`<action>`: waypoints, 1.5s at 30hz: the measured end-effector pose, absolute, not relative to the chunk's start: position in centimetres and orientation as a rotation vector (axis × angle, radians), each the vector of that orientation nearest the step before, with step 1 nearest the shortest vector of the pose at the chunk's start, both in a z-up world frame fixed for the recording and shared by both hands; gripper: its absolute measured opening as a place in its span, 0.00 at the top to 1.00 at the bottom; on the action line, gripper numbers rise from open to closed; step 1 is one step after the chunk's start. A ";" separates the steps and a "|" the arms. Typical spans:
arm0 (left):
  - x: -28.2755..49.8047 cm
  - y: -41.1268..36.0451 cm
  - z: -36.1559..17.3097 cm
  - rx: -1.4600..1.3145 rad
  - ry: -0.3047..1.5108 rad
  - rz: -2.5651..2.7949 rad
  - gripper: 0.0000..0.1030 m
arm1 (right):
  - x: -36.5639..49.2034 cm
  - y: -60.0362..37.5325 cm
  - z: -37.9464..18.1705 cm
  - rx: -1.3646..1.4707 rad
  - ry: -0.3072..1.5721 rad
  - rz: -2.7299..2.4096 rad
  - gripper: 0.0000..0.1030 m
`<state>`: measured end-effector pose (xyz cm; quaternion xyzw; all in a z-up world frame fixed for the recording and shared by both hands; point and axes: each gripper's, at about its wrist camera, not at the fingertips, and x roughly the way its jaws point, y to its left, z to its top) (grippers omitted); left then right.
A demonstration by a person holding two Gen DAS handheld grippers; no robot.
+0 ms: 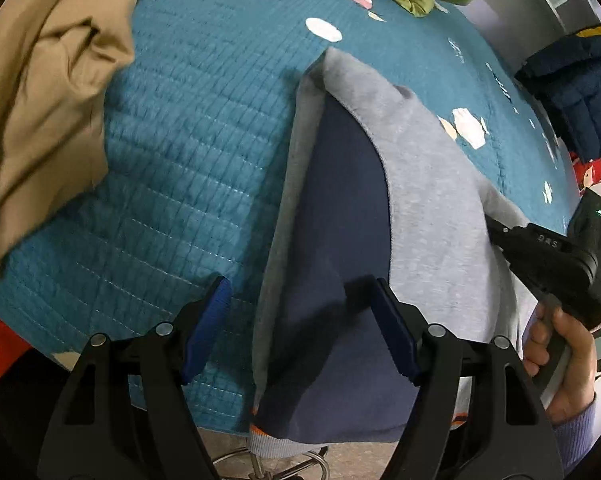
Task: Fold large clothes
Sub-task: 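Fold the jacket hem toward the collar with both grippers and release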
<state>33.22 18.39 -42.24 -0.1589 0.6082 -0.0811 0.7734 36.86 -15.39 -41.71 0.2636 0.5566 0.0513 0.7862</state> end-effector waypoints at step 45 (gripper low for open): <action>26.4 20.3 -42.4 -0.540 1.330 -0.262 0.91 | 18.0 -7.5 -37.8 0.220 1.010 0.307 0.64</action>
